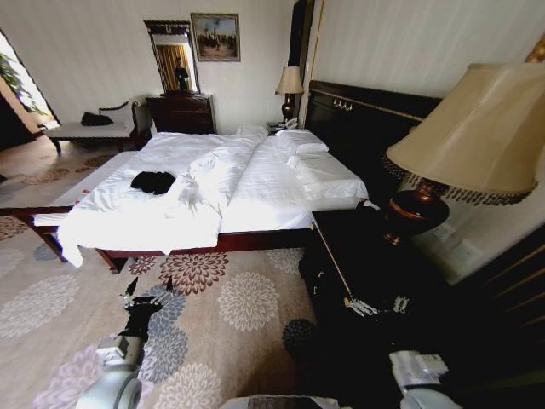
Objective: Fold the clothes on the bed.
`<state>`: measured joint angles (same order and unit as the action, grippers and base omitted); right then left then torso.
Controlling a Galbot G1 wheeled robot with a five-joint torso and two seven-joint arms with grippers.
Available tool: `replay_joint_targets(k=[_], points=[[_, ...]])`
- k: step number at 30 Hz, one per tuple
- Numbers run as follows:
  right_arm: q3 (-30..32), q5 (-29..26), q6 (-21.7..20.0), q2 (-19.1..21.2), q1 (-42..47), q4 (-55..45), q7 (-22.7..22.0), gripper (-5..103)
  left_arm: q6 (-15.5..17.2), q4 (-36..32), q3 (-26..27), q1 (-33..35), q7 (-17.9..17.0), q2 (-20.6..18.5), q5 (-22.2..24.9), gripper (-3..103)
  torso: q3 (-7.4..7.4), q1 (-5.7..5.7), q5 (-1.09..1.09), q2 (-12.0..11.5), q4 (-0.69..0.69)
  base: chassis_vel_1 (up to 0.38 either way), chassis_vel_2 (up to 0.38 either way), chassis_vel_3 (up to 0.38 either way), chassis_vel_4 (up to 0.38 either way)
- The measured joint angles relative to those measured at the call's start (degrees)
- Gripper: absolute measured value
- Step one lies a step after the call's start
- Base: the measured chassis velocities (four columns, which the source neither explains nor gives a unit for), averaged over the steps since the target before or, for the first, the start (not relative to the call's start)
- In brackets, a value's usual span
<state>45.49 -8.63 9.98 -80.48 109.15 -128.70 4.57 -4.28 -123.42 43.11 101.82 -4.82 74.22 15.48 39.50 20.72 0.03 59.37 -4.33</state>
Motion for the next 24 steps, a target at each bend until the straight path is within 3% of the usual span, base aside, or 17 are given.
replay_joint_targets(k=[12, 24], points=[[-0.14, 0.34, 1.41, 0.18, -0.34, 0.24, 1.01, 100, -0.12, -1.04, 0.44, 2.04, -0.01, -0.32, -0.14, 100, 0.00, 0.00, 0.00, 0.00, 0.01, -0.048, 0.051, 0.046, -0.043], [0.46, 0.29, 1.42, 0.03, 0.08, 0.10, 0.88, 100, -0.16, -1.63, 0.41, 1.69, 0.00, -0.56, -0.03, 100, 0.00, 0.00, 0.00, 0.00, 0.00, -0.132, 0.118, 0.114, -0.135]])
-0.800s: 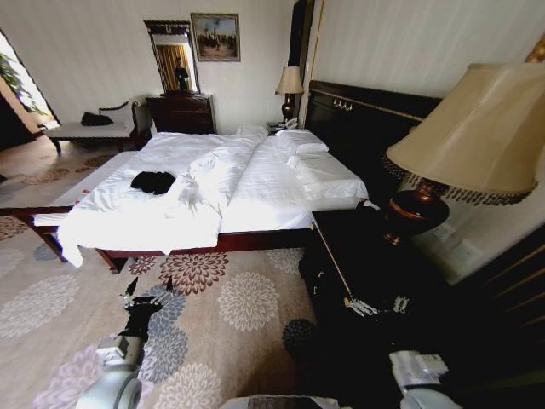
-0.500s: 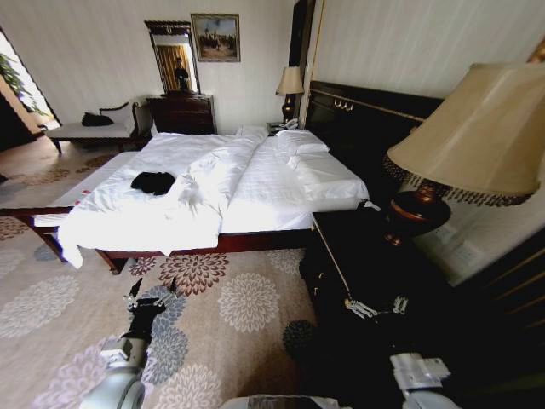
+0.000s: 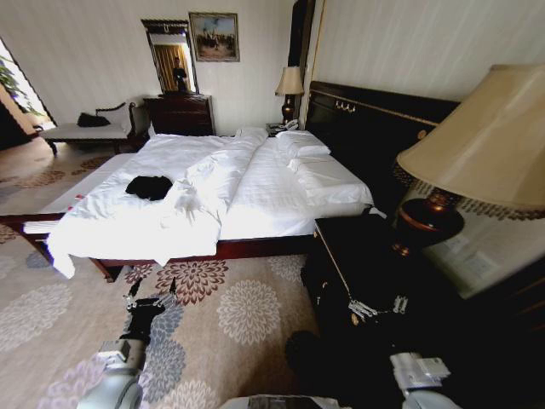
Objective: Fold the clothes on the bed.
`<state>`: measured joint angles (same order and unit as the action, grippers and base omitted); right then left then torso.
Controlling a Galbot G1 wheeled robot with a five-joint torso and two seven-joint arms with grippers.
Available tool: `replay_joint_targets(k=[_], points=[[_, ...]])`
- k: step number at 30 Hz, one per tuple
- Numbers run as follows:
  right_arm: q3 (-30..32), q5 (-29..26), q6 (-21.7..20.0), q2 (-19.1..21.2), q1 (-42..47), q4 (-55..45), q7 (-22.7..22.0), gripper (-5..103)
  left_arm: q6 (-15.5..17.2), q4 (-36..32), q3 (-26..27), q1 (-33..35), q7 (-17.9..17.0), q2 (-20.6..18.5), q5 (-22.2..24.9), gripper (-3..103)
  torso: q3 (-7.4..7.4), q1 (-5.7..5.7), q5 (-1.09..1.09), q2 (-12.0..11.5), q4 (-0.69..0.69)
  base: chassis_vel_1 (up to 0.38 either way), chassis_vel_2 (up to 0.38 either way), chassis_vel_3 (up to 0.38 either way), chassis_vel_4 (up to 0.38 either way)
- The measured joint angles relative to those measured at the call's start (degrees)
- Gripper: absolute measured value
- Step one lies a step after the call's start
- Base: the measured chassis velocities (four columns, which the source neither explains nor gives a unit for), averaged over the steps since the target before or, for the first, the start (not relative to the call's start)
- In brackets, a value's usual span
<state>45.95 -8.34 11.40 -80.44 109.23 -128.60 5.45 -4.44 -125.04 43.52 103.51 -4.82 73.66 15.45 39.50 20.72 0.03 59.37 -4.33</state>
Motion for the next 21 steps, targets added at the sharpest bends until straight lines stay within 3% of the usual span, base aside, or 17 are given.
replay_joint_targets(k=[15, 21], points=[[0.94, 0.02, -0.08, -0.64, 0.85, -0.82, -0.12, 100, -0.17, -0.47, 0.92, 0.72, 0.43, -0.21, 4.20, 100, 0.00, 0.00, 0.00, 0.00, 0.00, -0.127, 0.131, 0.134, -0.133], [0.89, 0.11, -0.17, -0.99, 0.82, -0.84, -0.17, 100, -0.11, -0.48, 0.21, 0.90, 0.37, 0.01, 3.38, 100, -0.01, -0.01, 0.00, 0.01, 0.01, -0.119, 0.134, 0.135, -0.117]])
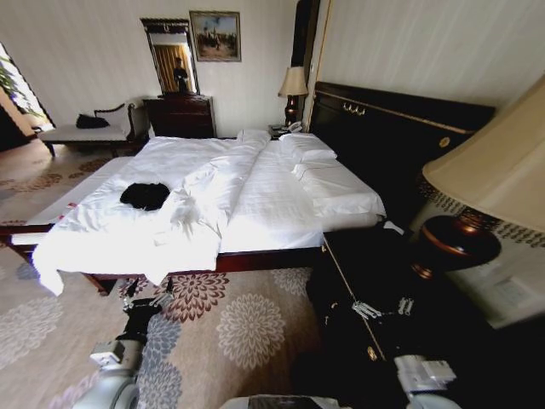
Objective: Fold the clothes on the bed.
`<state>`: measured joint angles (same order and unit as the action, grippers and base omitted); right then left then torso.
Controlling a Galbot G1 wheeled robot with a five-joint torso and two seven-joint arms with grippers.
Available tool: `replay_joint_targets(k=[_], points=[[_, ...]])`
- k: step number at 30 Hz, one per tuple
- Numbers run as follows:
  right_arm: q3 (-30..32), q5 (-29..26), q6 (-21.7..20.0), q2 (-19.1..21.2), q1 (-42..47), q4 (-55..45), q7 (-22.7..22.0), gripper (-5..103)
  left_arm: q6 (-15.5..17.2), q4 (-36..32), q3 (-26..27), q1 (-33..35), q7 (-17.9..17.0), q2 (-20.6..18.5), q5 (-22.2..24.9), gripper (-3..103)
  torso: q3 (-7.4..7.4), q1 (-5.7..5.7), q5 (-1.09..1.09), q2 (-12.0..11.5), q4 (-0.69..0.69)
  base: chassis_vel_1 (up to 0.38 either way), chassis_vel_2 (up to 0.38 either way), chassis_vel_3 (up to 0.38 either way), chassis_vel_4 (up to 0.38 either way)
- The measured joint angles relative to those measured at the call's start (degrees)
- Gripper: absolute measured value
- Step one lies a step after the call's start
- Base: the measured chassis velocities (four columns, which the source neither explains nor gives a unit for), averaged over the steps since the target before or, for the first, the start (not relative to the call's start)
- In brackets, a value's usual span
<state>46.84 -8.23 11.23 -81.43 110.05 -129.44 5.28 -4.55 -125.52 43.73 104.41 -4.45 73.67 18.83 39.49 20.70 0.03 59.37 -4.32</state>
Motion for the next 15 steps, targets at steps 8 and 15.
replay_joint_targets(k=[8, 15], points=[[-0.08, 0.09, 0.12, -0.26, 0.29, 0.76, -0.11, 100, -0.02, 0.68, -0.23, -0.24, 0.01, 0.33, -0.40, 100, 0.01, 0.02, 0.01, -0.01, -0.01, -0.171, 0.168, 0.165, -0.177], [-0.43, 0.22, 0.09, -0.35, -0.04, 0.79, -0.18, 100, -0.17, 1.00, -0.55, -0.14, 0.02, 0.73, -0.90, 100, 0.01, 0.01, 0.01, 0.00, 0.00, -0.193, 0.171, 0.188, -0.175]])
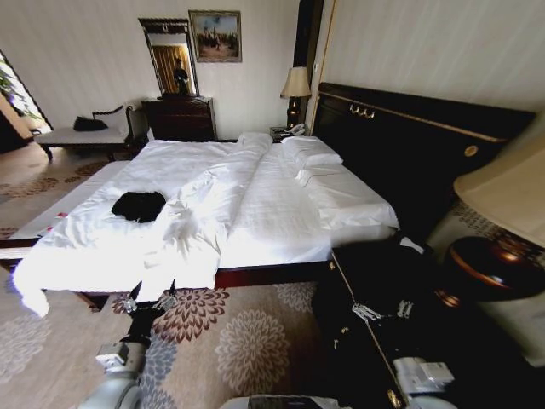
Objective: Fold the clothes on the bed.
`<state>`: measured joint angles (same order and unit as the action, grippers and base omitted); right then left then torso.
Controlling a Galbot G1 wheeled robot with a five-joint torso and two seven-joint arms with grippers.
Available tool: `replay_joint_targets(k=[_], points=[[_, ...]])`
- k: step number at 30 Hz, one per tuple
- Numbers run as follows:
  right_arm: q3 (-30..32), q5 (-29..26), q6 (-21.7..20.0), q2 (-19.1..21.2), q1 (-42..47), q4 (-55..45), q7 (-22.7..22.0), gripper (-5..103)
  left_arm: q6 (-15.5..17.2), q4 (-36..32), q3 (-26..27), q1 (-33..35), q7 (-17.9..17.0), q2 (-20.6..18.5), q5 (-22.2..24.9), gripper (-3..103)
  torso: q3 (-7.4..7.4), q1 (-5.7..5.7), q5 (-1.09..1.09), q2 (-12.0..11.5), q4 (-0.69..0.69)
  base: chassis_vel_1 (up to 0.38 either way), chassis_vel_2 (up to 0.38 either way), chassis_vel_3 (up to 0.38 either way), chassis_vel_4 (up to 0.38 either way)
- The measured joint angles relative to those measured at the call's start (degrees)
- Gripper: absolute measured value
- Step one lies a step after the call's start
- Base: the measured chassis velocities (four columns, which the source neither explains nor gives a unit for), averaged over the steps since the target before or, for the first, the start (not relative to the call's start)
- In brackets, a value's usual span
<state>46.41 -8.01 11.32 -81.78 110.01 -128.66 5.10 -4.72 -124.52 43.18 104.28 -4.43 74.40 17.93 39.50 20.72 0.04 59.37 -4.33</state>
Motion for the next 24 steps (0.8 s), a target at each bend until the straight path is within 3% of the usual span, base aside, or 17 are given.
replay_joint_targets(k=[24], points=[[-0.86, 0.72, -0.34, -0.40, 0.04, 0.62, -1.04, 100, -0.23, 0.29, 0.14, 0.45, 0.12, 0.31, 0.26, 100, 0.00, 0.02, 0.00, -0.01, -0.01, -0.178, 0.179, 0.169, -0.179]])
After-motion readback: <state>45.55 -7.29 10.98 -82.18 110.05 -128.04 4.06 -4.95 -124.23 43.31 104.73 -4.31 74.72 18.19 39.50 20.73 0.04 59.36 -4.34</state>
